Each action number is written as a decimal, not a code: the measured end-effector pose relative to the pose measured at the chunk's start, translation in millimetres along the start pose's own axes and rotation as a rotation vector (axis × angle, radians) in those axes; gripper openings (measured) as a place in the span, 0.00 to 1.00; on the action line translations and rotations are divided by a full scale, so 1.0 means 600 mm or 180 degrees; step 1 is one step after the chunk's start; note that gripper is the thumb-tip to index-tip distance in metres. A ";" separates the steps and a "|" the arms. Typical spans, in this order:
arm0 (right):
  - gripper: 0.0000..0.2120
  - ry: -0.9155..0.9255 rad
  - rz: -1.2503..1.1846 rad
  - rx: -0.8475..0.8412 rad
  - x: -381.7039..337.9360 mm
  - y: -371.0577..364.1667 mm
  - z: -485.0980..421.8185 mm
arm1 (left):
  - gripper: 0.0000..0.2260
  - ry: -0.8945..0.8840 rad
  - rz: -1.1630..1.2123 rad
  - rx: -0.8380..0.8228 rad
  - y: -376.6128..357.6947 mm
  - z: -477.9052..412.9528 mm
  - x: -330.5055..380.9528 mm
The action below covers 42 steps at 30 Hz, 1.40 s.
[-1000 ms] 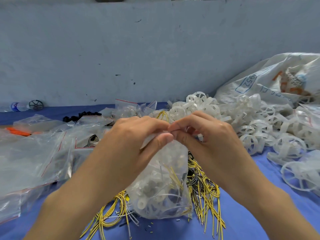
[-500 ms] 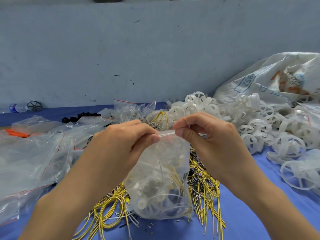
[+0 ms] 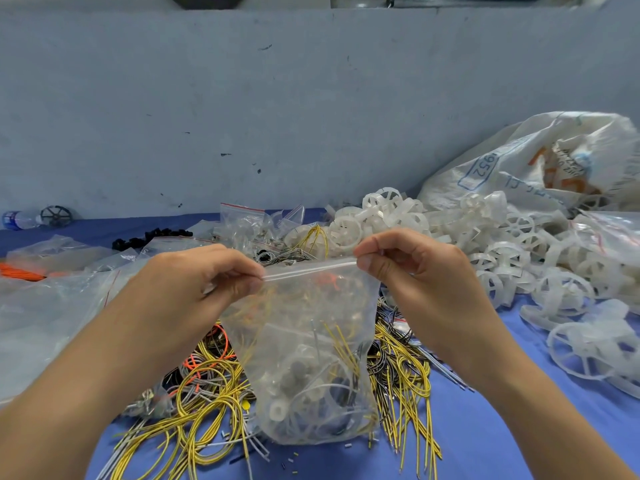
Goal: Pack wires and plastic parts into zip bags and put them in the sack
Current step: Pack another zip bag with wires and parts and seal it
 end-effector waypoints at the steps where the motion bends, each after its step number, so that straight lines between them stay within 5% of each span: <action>1: 0.10 -0.0054 -0.0078 -0.0016 0.001 0.001 0.000 | 0.05 -0.0013 0.0032 0.0015 -0.001 0.000 0.000; 9: 0.11 -0.0147 0.0087 0.0130 0.002 0.010 0.004 | 0.04 -0.0143 -0.0113 0.0307 -0.021 -0.007 -0.014; 16: 0.11 -0.0042 0.0228 0.0563 -0.028 0.095 0.009 | 0.12 -0.0342 -0.0045 0.0252 -0.037 -0.056 0.001; 24: 0.09 -0.0277 0.0926 0.1506 -0.060 0.365 -0.002 | 0.02 -0.0712 0.0250 -0.0058 -0.110 -0.267 0.268; 27: 0.10 -0.0463 0.1291 0.1797 -0.059 0.486 -0.005 | 0.12 -0.0821 0.0577 -0.0335 -0.176 -0.363 0.369; 32: 0.07 -0.0738 0.1781 0.2082 -0.058 0.665 -0.031 | 0.09 -0.1072 0.0638 -0.0557 -0.268 -0.511 0.532; 35: 0.05 -0.0606 0.2128 0.2346 -0.081 0.754 -0.056 | 0.04 -0.1231 0.0450 -0.0166 -0.298 -0.589 0.628; 38: 0.06 0.0244 0.2802 0.2640 -0.099 0.784 -0.056 | 0.06 -0.1585 0.0196 0.0795 -0.333 -0.633 0.698; 40: 0.05 0.0804 0.3279 0.2412 -0.061 0.762 -0.038 | 0.06 -0.1761 -0.0008 0.1148 -0.379 -0.638 0.707; 42: 0.06 0.0682 0.3656 0.1853 0.018 0.718 -0.011 | 0.05 -0.1856 -0.0407 0.1076 -0.449 -0.627 0.689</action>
Point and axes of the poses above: each hand's wrist, its own z-axis away from the middle knuckle, its own y-axis out of the back of the hand, x = y × z, the point moved 1 cm from there along -z, towards the middle knuckle, and after that the axes turned 9 degrees about -z, right-handed, at the moved point
